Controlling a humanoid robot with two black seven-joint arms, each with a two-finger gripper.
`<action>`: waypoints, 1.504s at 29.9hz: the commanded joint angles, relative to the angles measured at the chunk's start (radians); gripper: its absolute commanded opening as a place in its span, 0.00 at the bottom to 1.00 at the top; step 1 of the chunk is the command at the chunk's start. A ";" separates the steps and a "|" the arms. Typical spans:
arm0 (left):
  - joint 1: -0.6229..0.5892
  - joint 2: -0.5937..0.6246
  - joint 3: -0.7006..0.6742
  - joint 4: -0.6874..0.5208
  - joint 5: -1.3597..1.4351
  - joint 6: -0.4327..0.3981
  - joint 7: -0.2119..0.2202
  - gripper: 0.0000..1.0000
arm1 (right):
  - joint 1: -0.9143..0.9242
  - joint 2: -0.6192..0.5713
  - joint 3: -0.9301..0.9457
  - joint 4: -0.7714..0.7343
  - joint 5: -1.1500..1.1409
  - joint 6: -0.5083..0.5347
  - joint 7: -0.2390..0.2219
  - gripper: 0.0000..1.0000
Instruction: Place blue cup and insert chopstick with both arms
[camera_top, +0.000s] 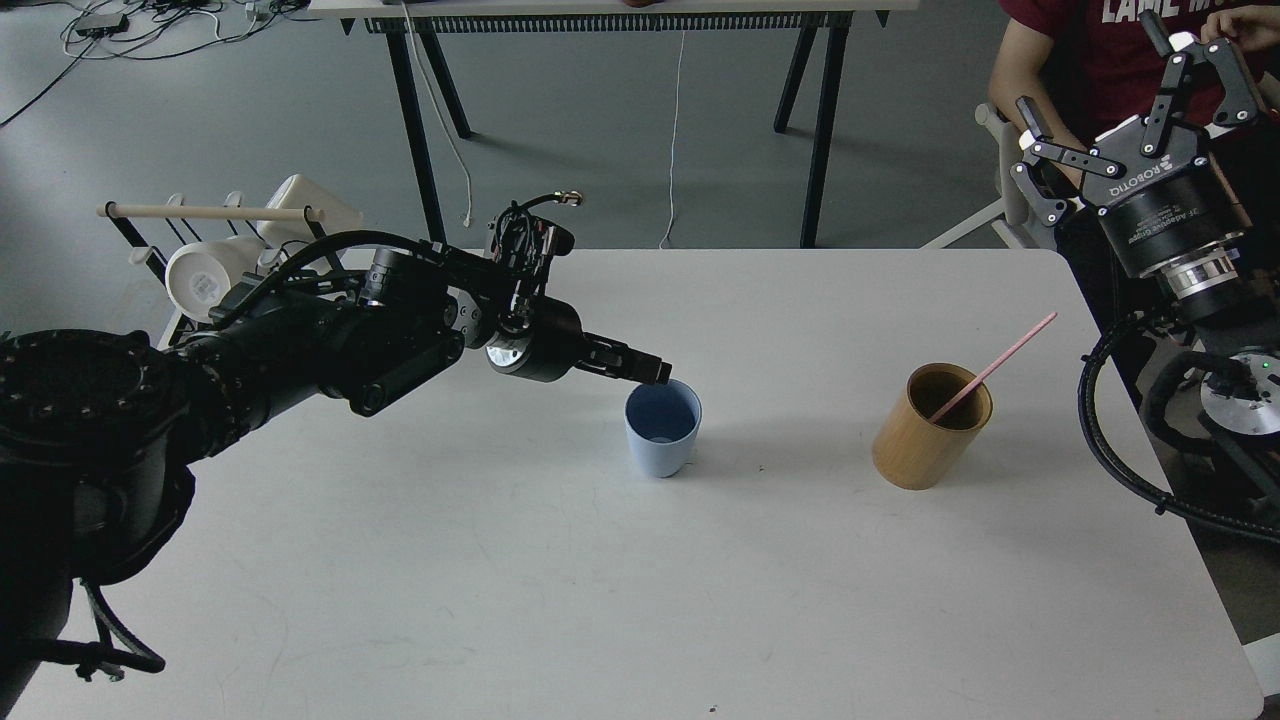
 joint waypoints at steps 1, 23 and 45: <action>0.005 0.040 -0.093 -0.005 -0.095 0.000 0.000 0.99 | 0.037 -0.004 -0.007 0.003 -0.004 0.000 0.000 0.97; 0.322 0.243 -0.830 -0.254 -0.614 0.000 0.000 0.99 | 0.132 -0.394 -0.206 0.217 -0.790 -0.839 0.000 0.97; 0.414 0.229 -0.854 -0.257 -0.623 0.000 0.000 0.99 | -0.238 -0.158 -0.380 0.049 -1.056 -0.977 0.000 0.94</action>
